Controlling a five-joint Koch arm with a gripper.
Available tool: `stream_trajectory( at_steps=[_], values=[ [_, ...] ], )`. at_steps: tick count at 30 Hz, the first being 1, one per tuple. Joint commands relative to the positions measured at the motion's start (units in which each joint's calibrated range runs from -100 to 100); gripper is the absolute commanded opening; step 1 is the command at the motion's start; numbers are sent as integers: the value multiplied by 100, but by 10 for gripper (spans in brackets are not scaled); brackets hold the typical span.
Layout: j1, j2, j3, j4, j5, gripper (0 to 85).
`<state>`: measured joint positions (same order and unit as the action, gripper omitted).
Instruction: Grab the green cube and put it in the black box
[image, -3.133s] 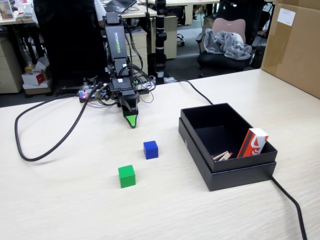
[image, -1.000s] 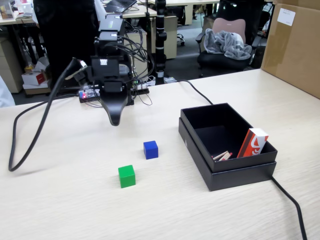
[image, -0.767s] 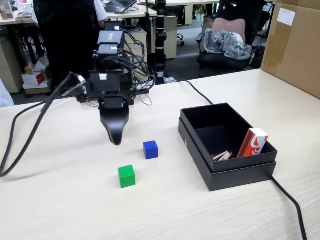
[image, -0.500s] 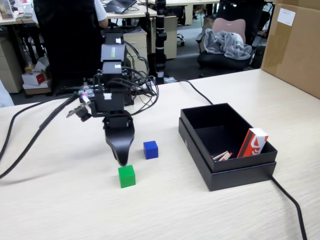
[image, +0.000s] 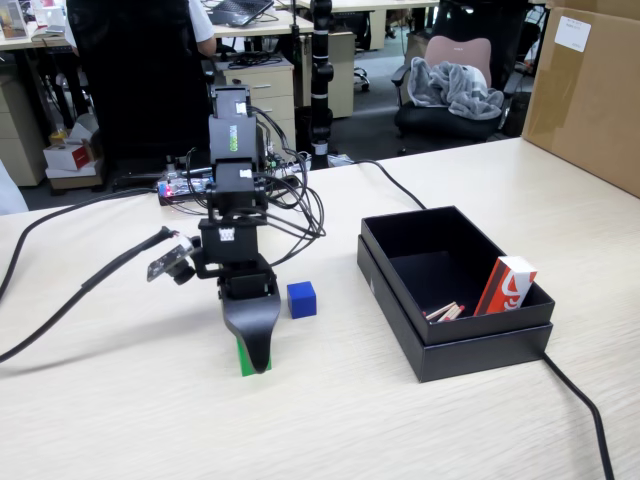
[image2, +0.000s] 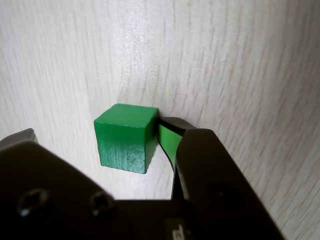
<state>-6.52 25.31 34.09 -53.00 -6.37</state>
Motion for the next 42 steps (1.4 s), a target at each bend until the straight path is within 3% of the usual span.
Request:
stream_trajectory(
  at_steps=[1,4,8,11,14,24,31,42],
  values=[
    [10,-35,489,-9,0,424],
    [0,45,516,-9,0,344],
    [-10,80,616,-9,-5,90],
    [-15,68,643,-9,-10,9],
    [-10,-58,534,-9,-24,9],
    [254,-4005,-1025,-9,98,9],
    [908,-6048,-1723,-9,298,8],
    [2100,-5933,-1433,-9,762,8]
  ],
)
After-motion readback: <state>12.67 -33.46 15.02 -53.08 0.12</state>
